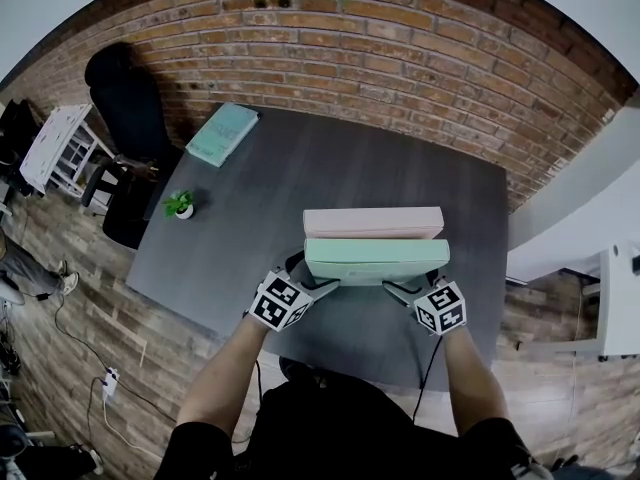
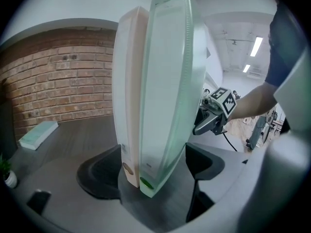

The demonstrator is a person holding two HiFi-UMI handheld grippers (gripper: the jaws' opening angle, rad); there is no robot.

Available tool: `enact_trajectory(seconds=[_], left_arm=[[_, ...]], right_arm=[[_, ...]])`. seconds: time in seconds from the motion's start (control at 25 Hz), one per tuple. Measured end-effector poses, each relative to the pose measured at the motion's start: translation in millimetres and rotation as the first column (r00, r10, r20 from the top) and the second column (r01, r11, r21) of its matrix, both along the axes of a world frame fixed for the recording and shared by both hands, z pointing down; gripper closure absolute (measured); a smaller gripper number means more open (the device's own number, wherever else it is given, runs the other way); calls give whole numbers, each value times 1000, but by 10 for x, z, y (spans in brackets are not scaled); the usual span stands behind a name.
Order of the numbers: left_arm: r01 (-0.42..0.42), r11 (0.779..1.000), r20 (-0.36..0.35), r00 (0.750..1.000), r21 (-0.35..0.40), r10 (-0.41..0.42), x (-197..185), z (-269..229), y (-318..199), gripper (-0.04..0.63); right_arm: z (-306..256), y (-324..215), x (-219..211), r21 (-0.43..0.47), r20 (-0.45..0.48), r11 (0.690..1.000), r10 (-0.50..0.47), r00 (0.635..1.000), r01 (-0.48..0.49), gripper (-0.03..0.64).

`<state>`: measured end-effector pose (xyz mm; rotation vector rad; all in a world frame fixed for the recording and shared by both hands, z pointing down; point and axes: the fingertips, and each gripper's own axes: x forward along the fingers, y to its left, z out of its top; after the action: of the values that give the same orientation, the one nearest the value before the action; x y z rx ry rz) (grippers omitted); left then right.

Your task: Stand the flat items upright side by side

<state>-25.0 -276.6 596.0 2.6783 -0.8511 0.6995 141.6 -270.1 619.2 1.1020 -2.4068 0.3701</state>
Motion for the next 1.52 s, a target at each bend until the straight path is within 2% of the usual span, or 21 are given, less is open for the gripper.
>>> enact_trajectory(seconds=[0.4, 0.64, 0.84, 1.04, 1.2, 1.4, 1.52], left_arm=[[51, 999, 20, 999, -16, -51, -69, 21, 23, 158], [94, 996, -2, 996, -5, -94, -135, -50, 55, 158], [107, 994, -48, 993, -15, -107, -211, -96, 177, 158], [144, 990, -98, 985, -4, -144, -402, -250, 324, 165], [177, 984, -170, 970, 3, -174, -596, -442, 531, 209], [204, 979, -189, 962, 14, -198, -775, -487, 813, 273], [212, 977, -214, 955, 17, -203, -819, -562, 990, 309]], right_arm=[[-33, 0, 53, 1, 5, 999, -47, 999, 47, 146], [-22, 24, 99, -1, 6, 999, -53, 999, 53, 146], [-111, 153, 226, 3, 22, 1000, 19, 1000, -19, 145], [-339, 378, 402, -7, 107, 985, 174, 979, -174, 147], [-538, 677, 406, -18, 172, 963, 269, 947, -270, 156], [-672, 1102, 214, -26, 239, 942, 330, 913, -334, 197], [-775, 1307, 131, -16, 254, 936, 345, 903, -353, 249]])
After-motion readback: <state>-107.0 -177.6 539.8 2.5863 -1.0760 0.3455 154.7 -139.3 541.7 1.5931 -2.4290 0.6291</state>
